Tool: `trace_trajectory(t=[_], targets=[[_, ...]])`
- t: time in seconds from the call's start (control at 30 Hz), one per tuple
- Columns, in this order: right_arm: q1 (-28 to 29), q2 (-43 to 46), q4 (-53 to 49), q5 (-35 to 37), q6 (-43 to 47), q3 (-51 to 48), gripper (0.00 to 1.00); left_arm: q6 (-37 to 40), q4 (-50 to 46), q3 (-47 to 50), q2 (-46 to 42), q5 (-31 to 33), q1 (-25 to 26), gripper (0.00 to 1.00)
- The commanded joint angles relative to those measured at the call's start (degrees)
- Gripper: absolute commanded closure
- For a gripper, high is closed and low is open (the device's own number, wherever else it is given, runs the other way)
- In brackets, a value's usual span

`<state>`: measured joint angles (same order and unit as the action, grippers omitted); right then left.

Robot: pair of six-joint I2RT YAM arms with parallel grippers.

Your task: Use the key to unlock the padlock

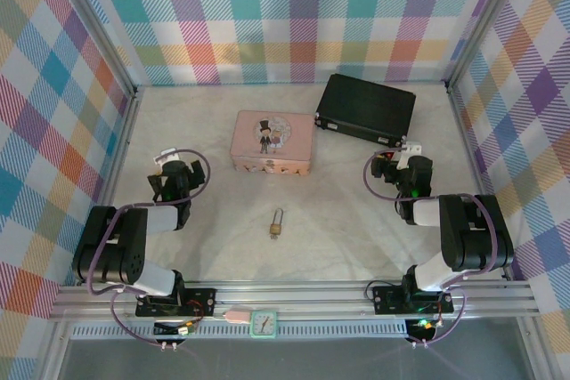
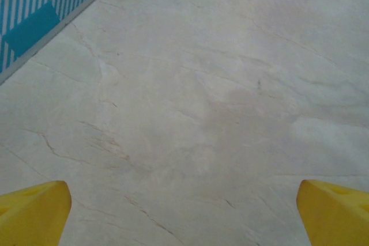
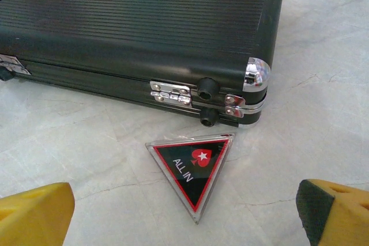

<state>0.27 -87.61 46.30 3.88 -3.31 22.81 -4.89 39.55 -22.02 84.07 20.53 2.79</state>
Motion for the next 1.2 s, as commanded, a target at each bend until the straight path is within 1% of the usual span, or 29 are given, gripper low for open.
trace_trajectory(t=[0.0,0.03,0.07,0.1,0.13,0.17,0.23,0.27,0.33,1.17], targets=[[-0.03,-0.10,2.21,-0.93,1.02,0.04,0.01,2.11,11.24,1.54,2.28,-8.13,-0.22,0.00],[-0.01,-0.09,2.16,-0.95,1.03,0.04,0.01,2.46,12.80,1.33,4.43,-9.03,-0.23,0.00],[-0.01,-0.10,2.09,-0.97,0.99,0.05,0.01,3.65,16.80,1.36,7.19,-8.88,0.17,0.00],[-0.04,-0.05,2.15,-0.92,0.97,0.04,0.01,3.63,12.62,0.74,6.14,-8.23,0.74,0.00],[-0.01,-0.06,2.11,-0.93,1.05,0.13,0.01,3.31,10.61,0.07,5.14,-8.10,0.82,0.00],[-0.01,-0.10,2.11,-0.96,1.09,0.13,0.01,3.88,13.18,0.22,6.26,-7.04,1.23,0.00],[-0.01,-0.09,2.01,-0.98,1.12,0.13,0.01,4.38,11.05,-0.44,6.06,-3.92,2.72,0.00],[-0.01,-0.18,2.02,-0.90,1.12,0.16,0.01,4.82,12.63,-0.17,6.43,-3.58,2.98,0.00],[0.06,-0.16,1.99,-0.91,1.20,0.22,0.01,4.55,11.47,-0.46,6.19,-3.73,3.02,0.00],[0.17,-0.16,1.95,-0.84,1.18,0.22,0.01,4.71,11.95,-0.44,6.28,-3.58,3.02,0.00]])
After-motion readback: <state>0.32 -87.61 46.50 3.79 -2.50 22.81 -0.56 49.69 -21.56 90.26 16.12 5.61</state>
